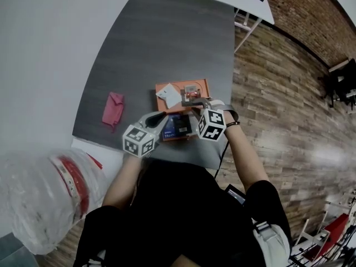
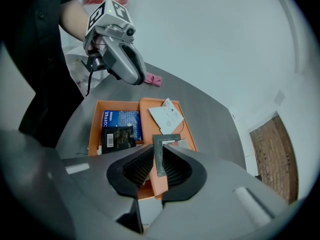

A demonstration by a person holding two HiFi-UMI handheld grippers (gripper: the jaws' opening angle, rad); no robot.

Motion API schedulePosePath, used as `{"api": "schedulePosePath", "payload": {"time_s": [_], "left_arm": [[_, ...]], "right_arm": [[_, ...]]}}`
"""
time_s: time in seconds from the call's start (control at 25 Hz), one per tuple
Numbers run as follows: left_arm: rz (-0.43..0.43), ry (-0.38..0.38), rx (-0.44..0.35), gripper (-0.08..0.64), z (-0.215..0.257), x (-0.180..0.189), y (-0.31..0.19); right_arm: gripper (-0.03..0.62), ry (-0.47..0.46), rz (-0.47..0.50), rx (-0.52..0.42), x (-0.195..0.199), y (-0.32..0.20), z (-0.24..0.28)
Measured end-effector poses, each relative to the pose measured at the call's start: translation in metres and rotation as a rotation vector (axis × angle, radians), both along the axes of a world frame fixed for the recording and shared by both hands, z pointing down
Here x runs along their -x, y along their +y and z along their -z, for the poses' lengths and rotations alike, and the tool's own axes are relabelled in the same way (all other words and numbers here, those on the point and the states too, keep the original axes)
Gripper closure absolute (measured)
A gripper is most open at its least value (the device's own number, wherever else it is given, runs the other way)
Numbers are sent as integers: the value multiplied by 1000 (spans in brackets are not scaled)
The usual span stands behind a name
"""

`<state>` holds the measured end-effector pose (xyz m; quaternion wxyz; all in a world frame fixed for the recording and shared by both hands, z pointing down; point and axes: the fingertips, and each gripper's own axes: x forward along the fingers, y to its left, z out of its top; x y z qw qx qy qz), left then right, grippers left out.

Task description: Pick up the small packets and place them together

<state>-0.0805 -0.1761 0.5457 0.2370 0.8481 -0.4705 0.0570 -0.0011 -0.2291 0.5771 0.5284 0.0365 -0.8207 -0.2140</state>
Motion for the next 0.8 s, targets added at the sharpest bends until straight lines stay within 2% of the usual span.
{"api": "schedulePosePath", "payload": {"time_s": [0.2, 0.48, 0.64, 0.8], "left_arm": [[-9, 9, 14, 515, -8, -6, 1], [-26, 21, 41, 515, -20, -16, 7], [-25, 26, 57, 515, -27, -16, 11], [-12, 40, 66, 515, -29, -14, 15]], "right_arm": [[534, 9, -41, 40, -10, 23, -9], [531, -58, -260, 208, -8, 42, -24], [506, -34, -337, 248, -8, 42, -42], [482, -3, -373, 280, -7, 39, -55]]}}
